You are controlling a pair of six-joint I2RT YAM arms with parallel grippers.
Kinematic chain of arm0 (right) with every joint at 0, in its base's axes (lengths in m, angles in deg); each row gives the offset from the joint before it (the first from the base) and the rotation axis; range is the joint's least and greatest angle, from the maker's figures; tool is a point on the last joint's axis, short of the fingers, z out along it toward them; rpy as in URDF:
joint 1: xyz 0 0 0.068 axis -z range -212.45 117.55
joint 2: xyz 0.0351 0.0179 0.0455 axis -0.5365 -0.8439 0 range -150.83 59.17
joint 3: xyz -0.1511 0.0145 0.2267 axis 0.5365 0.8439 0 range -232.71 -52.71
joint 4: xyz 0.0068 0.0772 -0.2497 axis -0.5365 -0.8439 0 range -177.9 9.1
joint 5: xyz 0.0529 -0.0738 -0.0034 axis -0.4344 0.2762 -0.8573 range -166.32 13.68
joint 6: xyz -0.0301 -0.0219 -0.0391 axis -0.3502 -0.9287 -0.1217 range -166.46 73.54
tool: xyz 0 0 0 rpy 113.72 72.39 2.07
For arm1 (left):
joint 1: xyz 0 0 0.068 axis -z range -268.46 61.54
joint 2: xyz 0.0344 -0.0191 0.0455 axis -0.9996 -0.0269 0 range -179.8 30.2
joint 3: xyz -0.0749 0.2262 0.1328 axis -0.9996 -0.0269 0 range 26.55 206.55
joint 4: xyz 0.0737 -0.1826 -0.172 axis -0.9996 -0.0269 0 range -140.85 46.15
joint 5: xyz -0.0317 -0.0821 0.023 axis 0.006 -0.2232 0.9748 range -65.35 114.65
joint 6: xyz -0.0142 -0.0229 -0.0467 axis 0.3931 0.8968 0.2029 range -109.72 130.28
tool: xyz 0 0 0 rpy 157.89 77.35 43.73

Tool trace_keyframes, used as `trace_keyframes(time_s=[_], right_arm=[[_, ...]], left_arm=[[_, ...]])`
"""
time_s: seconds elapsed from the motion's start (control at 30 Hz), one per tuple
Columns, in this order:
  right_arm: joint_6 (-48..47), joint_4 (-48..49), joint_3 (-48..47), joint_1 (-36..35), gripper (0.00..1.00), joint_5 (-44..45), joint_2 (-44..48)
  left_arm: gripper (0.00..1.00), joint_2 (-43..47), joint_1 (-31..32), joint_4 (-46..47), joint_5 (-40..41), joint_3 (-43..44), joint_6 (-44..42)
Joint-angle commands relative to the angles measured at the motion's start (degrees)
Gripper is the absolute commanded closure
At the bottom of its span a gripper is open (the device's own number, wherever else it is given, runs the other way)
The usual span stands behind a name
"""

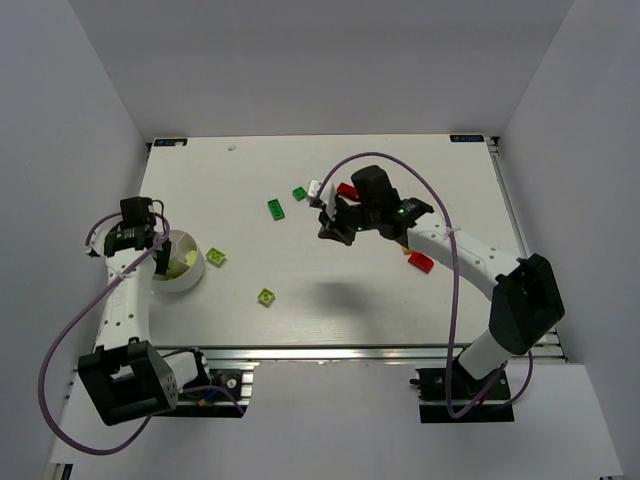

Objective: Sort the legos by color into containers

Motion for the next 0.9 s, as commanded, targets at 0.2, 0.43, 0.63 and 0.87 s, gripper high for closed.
trace_keyframes(time_s=[0.2, 0.43, 0.63, 0.87], right_arm=[[0.74, 2.52, 0.00, 0.87, 1.00, -1.43, 1.82], [0.56, 2.52, 0.00, 1.14, 1.00, -1.69, 1.73], [0.56, 2.26, -0.17, 1.31, 1.00, -1.70, 1.56], [0.56, 2.26, -0.35, 1.31, 1.00, -1.96, 1.38]], left_arm=[[0.91, -0.96, -2.02, 4.16, -0.74, -1.40, -1.60], [0.74, -1.31, -2.63, 5.30, -1.97, -2.89, -1.52], [0.59, -1.22, -2.98, 5.56, -3.28, -3.69, -1.52], [0.53, -0.16, -3.07, 5.04, -3.81, -4.83, -1.17]])
